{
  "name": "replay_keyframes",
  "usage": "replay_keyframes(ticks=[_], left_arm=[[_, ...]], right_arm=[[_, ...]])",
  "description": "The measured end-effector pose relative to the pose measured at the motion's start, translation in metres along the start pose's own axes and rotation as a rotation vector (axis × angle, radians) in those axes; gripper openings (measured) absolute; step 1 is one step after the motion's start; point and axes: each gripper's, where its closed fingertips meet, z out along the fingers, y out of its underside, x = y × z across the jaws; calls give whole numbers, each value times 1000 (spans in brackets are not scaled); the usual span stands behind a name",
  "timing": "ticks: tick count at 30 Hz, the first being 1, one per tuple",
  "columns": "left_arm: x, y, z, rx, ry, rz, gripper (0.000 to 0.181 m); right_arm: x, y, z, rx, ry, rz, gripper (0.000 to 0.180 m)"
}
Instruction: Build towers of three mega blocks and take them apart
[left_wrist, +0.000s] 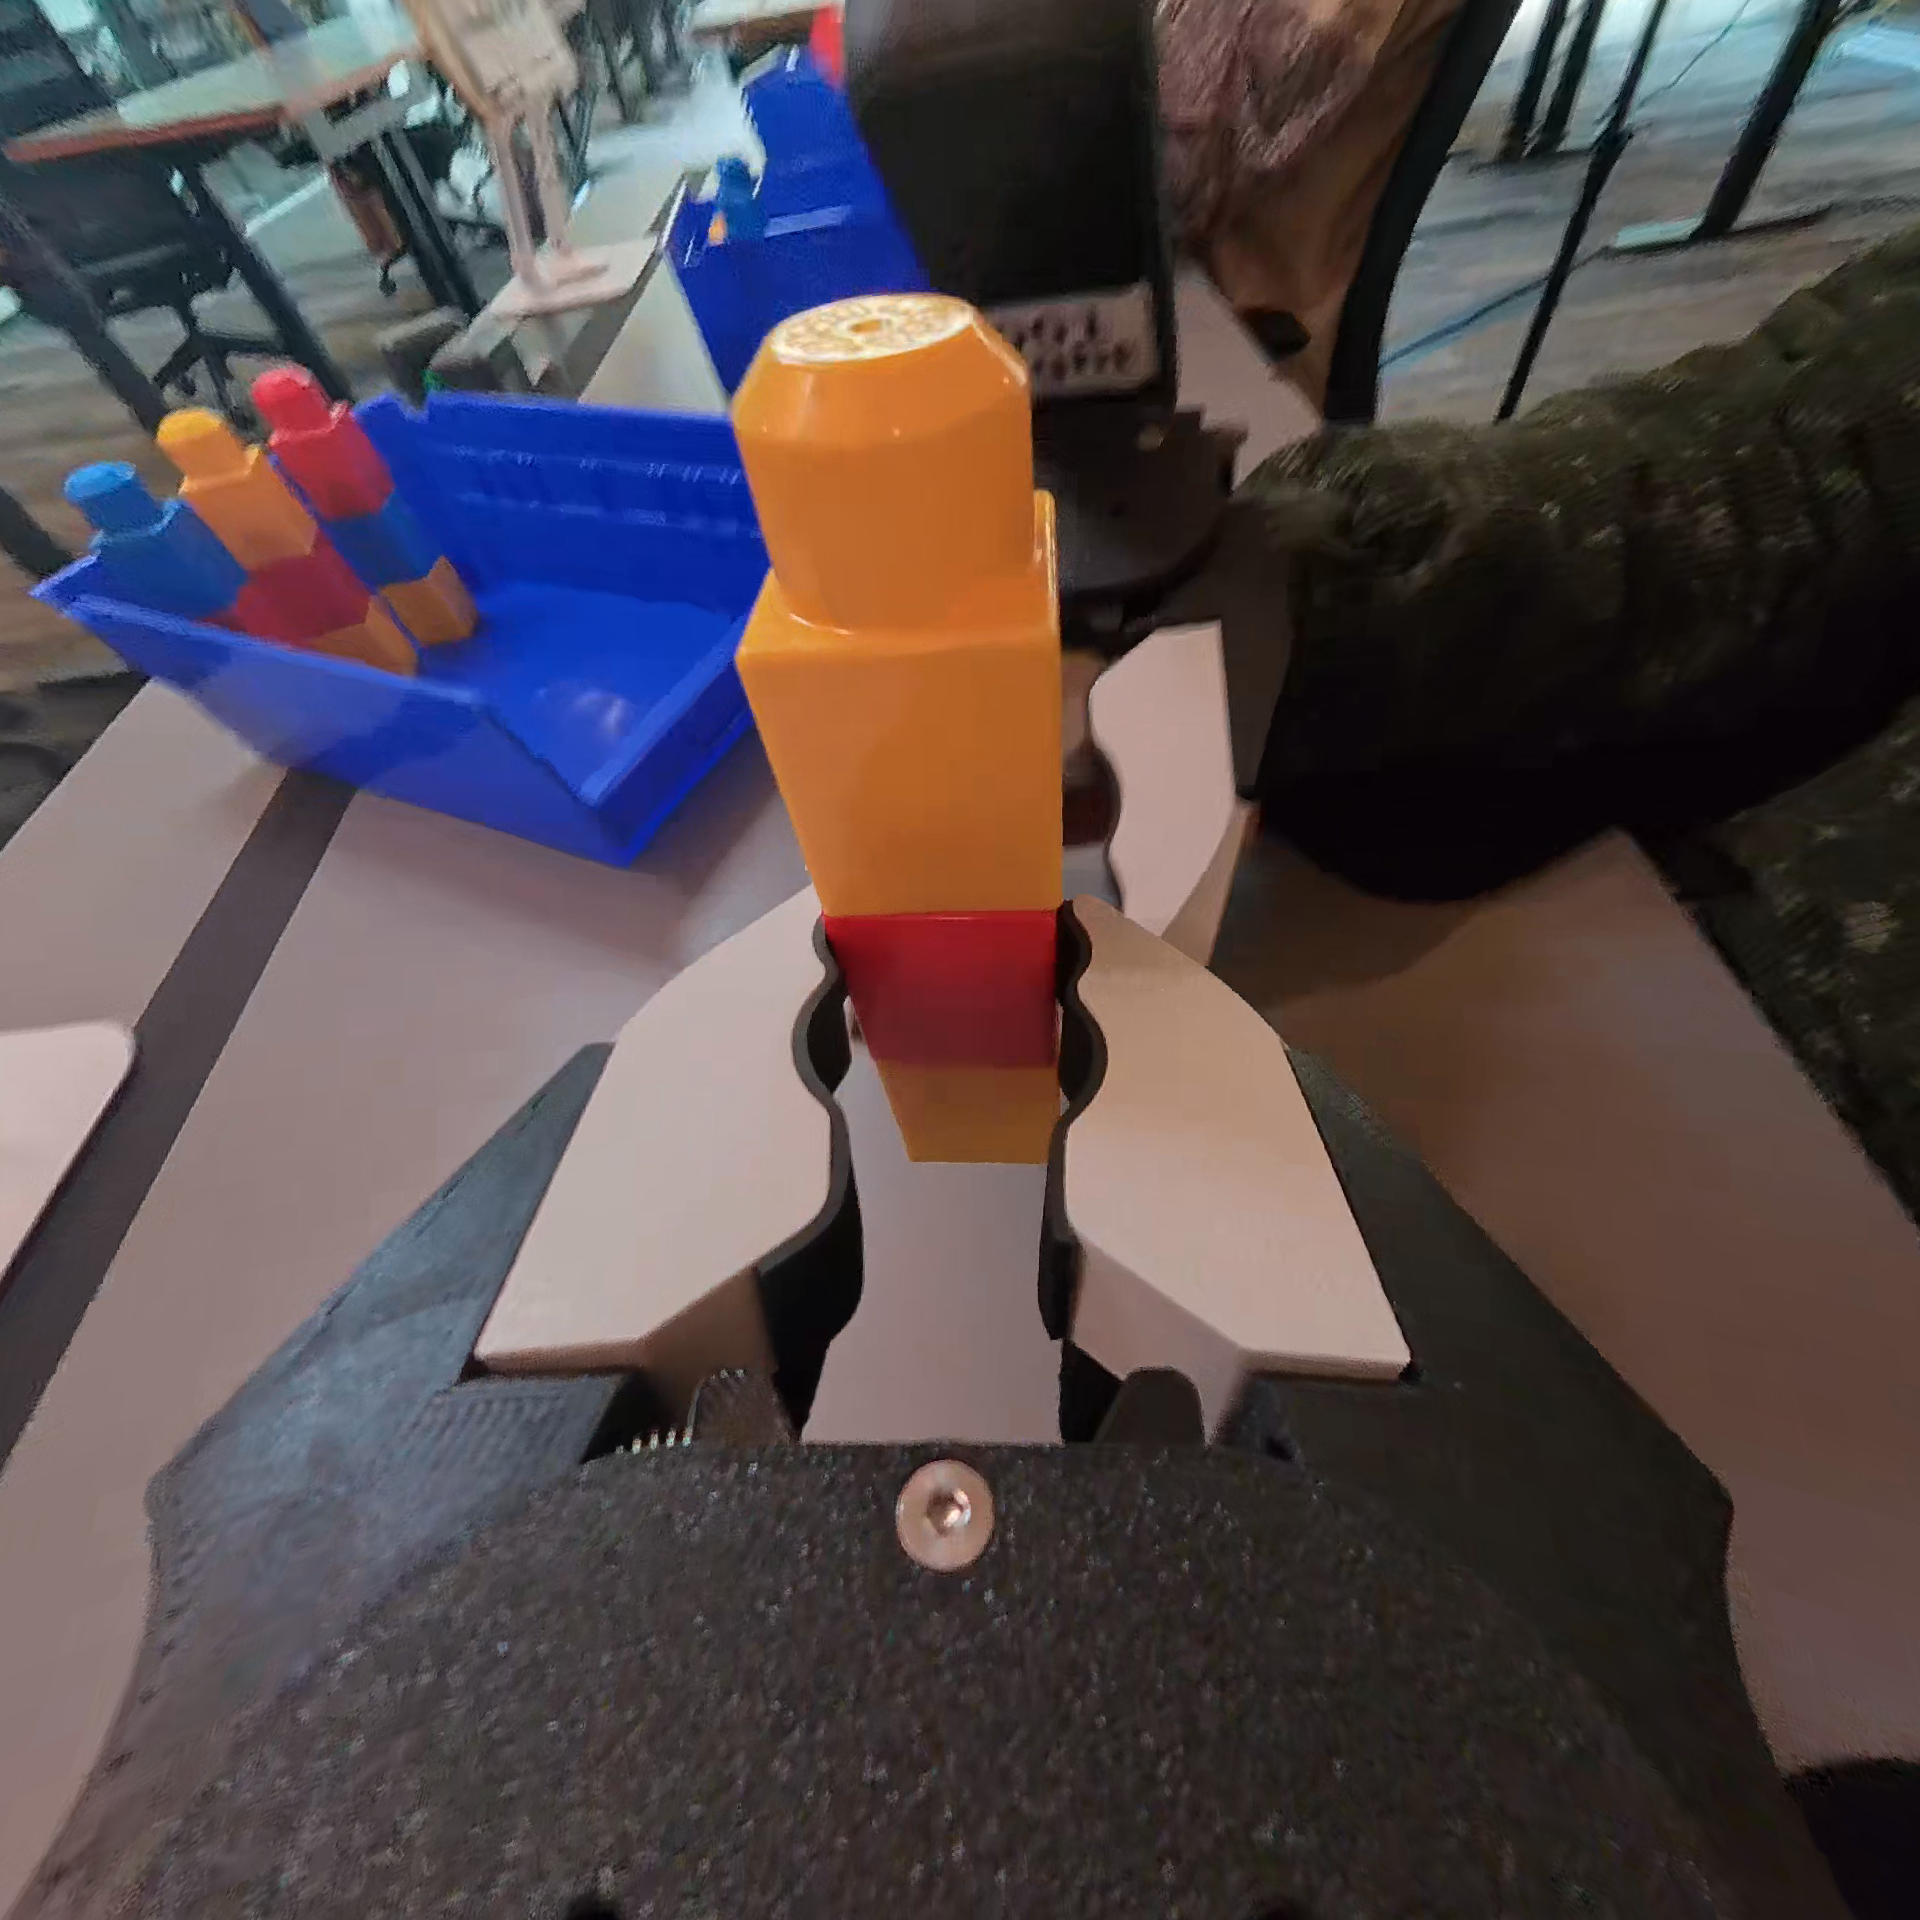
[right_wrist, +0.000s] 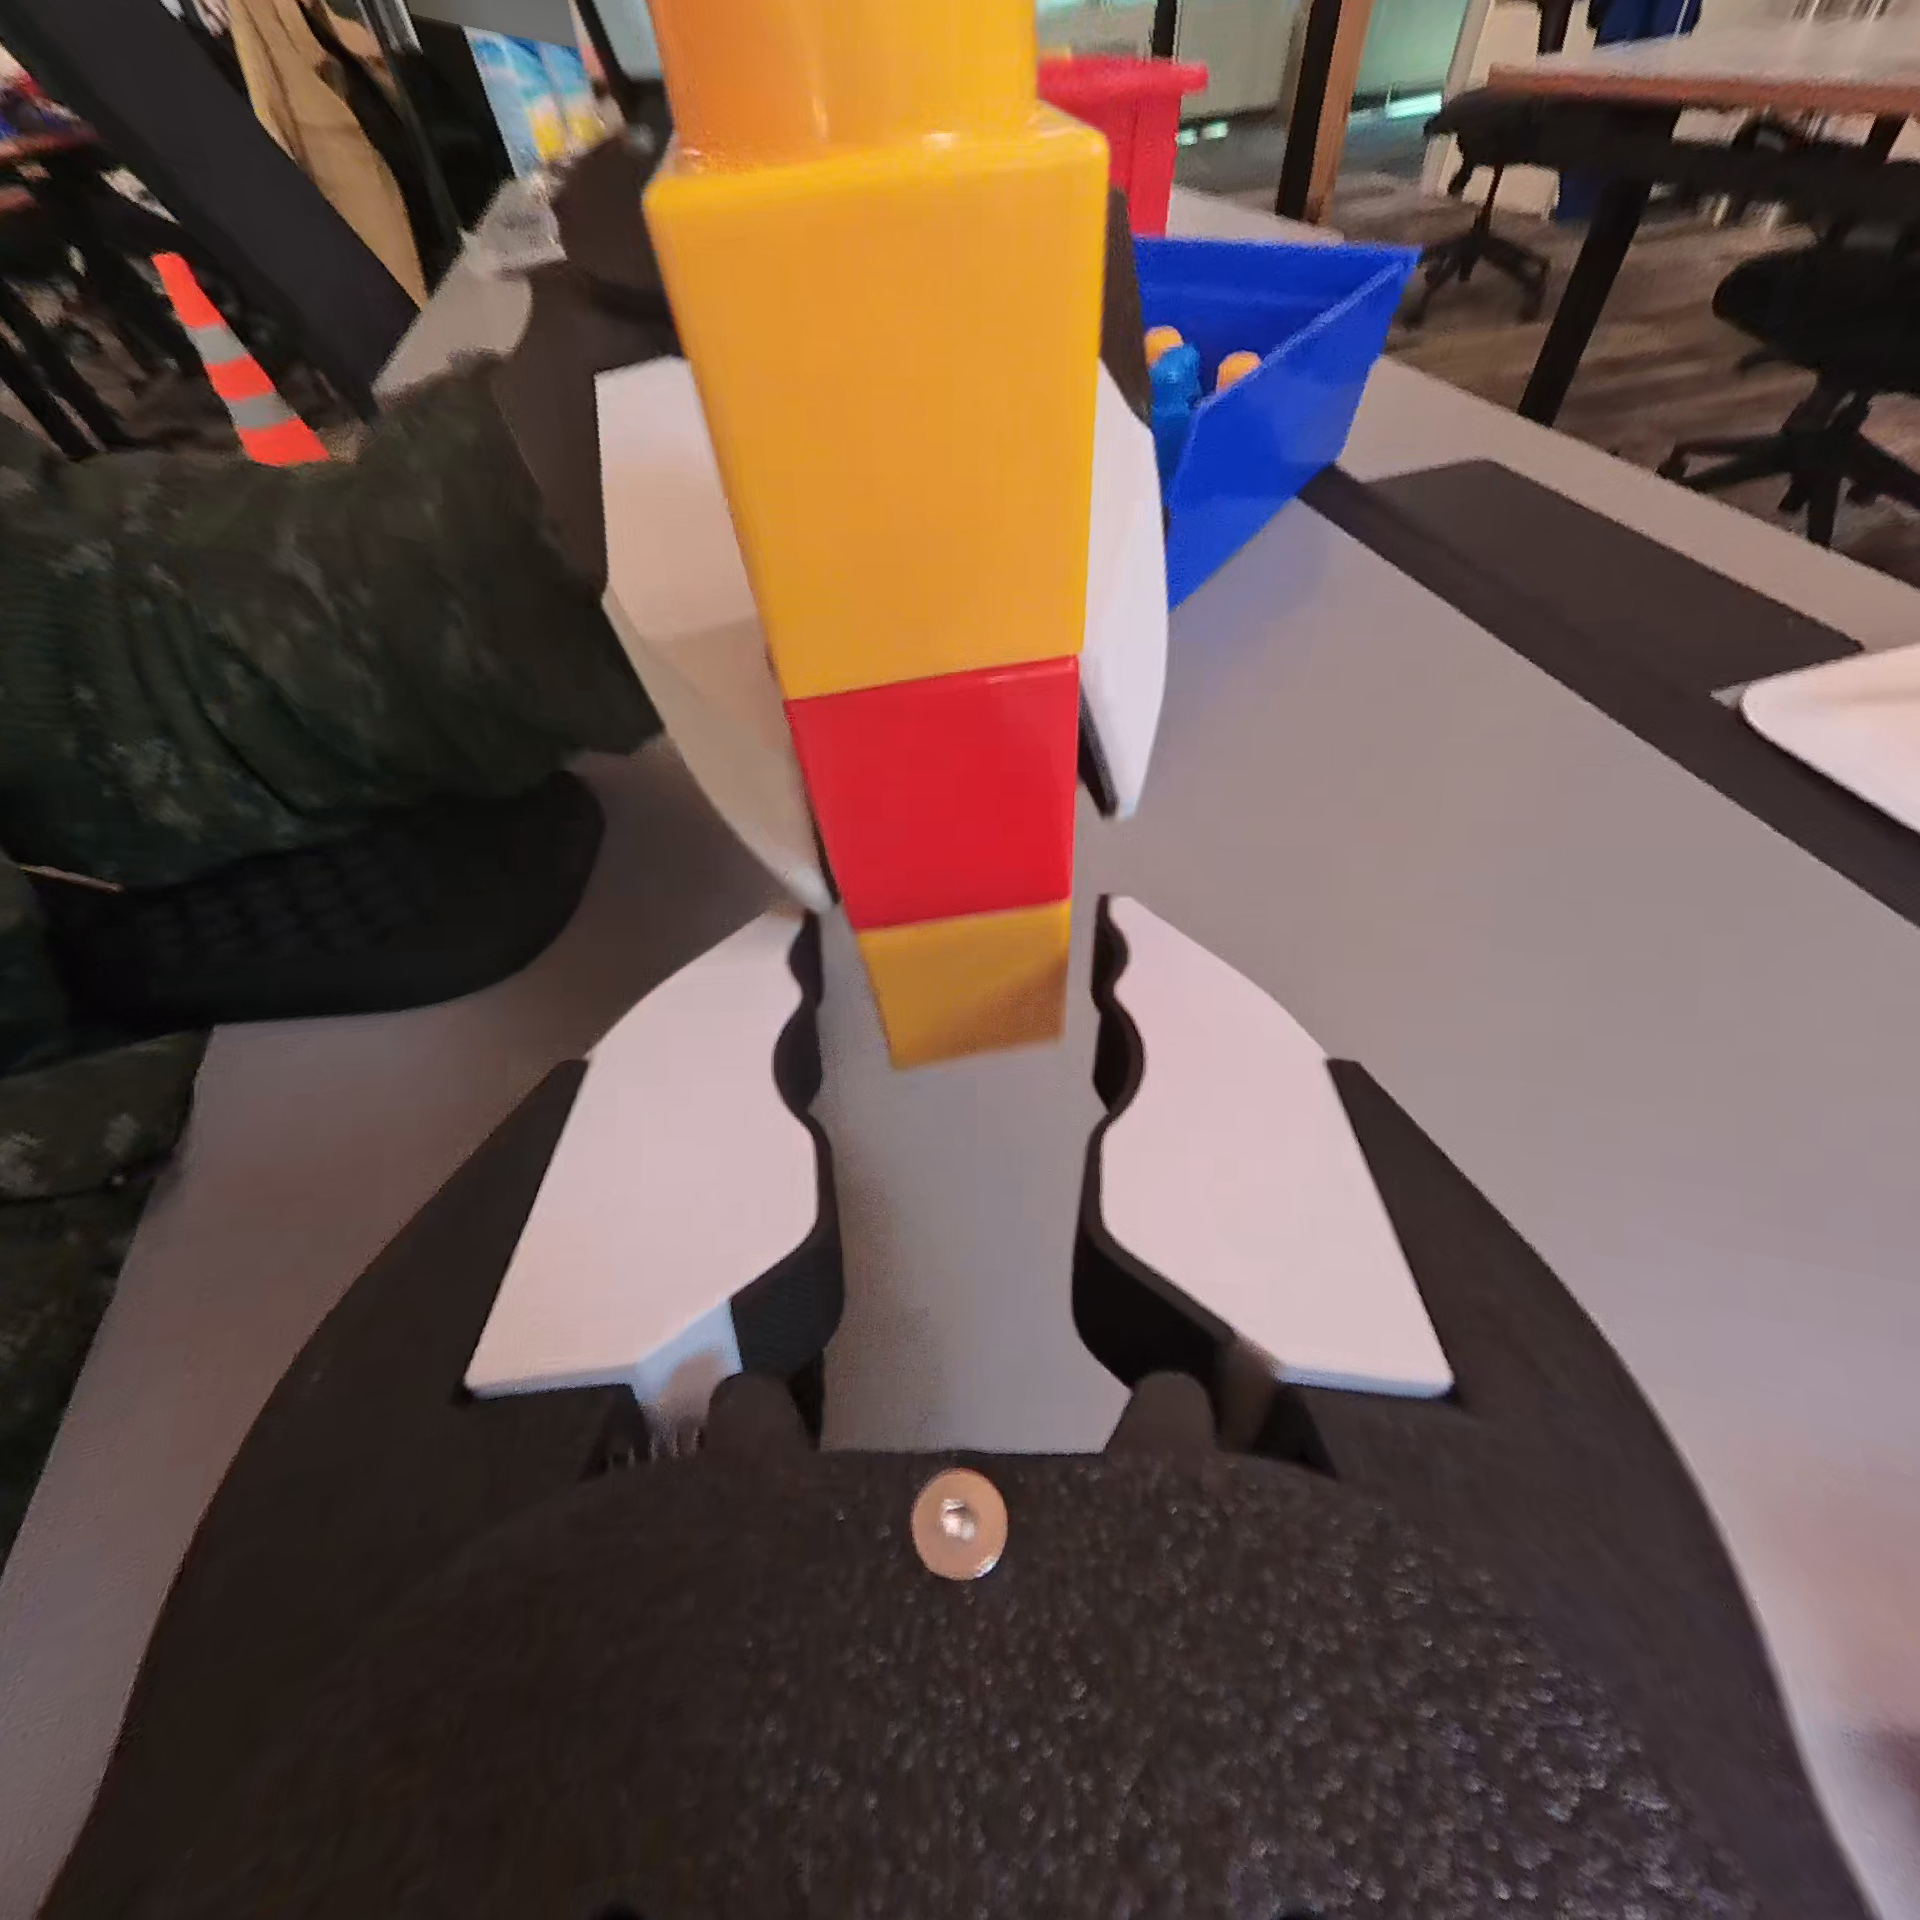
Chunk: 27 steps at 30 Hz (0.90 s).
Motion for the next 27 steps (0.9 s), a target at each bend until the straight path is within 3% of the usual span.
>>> replay_keyframes(ticks=[3, 7, 10, 13, 17, 20, 25, 27], left_arm=[[-11, 37, -8, -217, -51, 21, 37], [-8, 89, -11, -518, -37, 54, 37], [6, 94, -3, -533, 38, 45, 37], [8, 102, -2, -596, 45, 59, 37], [0, 85, -2, -463, 5, 48, 38], [-38, 43, -14, -188, -180, -2, 36], [-103, 3, -66, 164, -589, -98, 1], [-115, 3, -79, 212, -691, -114, 0]], right_arm=[[14, -1, -10, -2, 64, -20, 60], [17, -17, -22, 65, 93, -57, 56], [13, -8, -16, 10, 76, -79, 53], [3, 4, -7, -37, 27, -100, 33], [3, -6, -13, -24, 43, -106, 32], [28, -30, -39, 65, 178, -76, 32], [132, -58, -131, 135, 677, 34, 32], [181, -55, -173, 100, 898, 98, 32]])
